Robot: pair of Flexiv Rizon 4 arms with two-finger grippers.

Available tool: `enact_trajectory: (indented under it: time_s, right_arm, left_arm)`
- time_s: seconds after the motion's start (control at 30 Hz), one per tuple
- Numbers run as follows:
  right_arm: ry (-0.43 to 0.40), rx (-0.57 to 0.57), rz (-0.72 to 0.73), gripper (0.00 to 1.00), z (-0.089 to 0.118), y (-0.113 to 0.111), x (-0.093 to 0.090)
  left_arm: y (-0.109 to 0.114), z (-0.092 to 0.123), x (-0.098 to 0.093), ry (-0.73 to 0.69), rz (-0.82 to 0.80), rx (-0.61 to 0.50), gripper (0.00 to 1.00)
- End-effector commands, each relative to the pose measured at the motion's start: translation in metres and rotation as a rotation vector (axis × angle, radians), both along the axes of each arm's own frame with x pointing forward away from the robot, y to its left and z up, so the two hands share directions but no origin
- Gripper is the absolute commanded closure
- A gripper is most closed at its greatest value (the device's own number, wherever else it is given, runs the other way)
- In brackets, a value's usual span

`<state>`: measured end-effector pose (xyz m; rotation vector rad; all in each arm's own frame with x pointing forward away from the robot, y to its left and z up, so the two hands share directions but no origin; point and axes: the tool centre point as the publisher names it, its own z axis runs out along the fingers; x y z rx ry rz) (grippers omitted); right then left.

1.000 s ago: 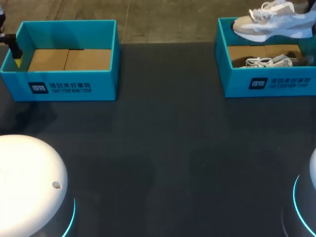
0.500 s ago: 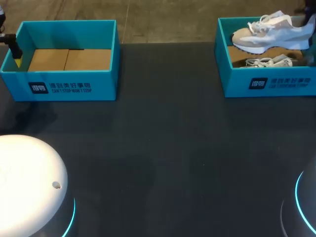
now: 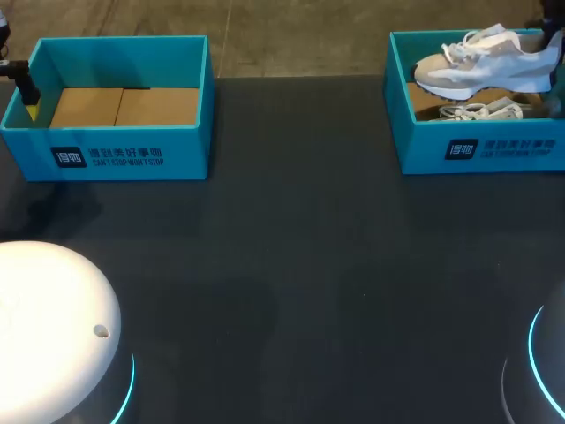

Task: Take the shoe out of the shoebox, open the shoe tongue, remove and reinsert the insole, then place the shoe into the shoebox

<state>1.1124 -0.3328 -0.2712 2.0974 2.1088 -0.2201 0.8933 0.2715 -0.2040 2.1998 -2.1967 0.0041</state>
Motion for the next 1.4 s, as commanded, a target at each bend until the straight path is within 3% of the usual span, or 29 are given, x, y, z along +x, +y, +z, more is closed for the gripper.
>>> enact_trajectory:
  time_s: [0.03,0.5,0.8,1.13,1.4]
  right_arm:
    - [0.005,0.002,0.003,1.00,-0.002,0.001,0.010]
    - [-0.001,-0.007,-0.017,1.00,-0.003,-0.010,0.037]
    - [-0.013,-0.016,-0.019,1.00,-0.015,-0.016,0.054]
    - [-0.021,-0.010,-0.064,1.00,-0.024,-0.026,0.061]
    - [-0.022,0.001,-0.058,1.00,-0.045,-0.023,0.068]
  left_arm:
    - [0.000,0.000,-0.001,-0.002,0.000,0.001,0.00]
    - [0.000,0.000,-0.001,-0.002,0.000,0.001,0.00]
    - [0.000,0.000,-0.001,-0.002,0.000,0.001,0.00]
    - [0.000,0.000,-0.001,-0.002,0.000,0.001,0.00]
    - [0.000,0.000,-0.001,-0.002,0.000,0.001,0.00]
